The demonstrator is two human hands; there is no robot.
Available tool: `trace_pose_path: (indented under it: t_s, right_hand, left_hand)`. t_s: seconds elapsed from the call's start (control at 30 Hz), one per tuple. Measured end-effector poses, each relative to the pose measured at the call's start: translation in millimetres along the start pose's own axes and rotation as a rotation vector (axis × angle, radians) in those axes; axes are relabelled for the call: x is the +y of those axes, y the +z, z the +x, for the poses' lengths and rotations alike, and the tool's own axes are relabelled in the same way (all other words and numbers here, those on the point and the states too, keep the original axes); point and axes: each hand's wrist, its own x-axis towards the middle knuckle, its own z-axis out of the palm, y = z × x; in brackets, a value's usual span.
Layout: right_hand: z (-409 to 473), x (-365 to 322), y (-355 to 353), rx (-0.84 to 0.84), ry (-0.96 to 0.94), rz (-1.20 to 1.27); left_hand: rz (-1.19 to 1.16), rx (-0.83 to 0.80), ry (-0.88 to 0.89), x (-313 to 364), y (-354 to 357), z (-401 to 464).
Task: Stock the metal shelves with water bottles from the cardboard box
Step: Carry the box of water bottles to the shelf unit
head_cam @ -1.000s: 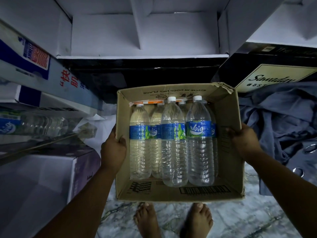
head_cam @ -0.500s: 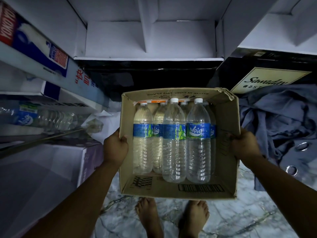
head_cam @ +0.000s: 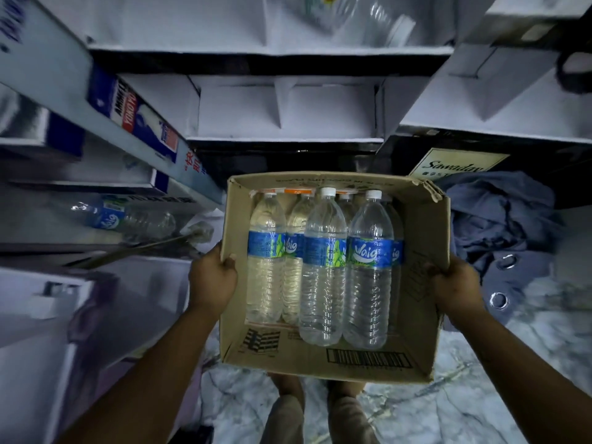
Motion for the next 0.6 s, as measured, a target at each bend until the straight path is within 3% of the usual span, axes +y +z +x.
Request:
trace_pose_path:
  t_s: [0.6]
  right_hand:
    - [-133.8,-117.9,-213.2,-0.002,-0.112,-0.048]
  left_hand:
    - [-0.09,0.062,-0.022,112.0,-205.2,-137.0]
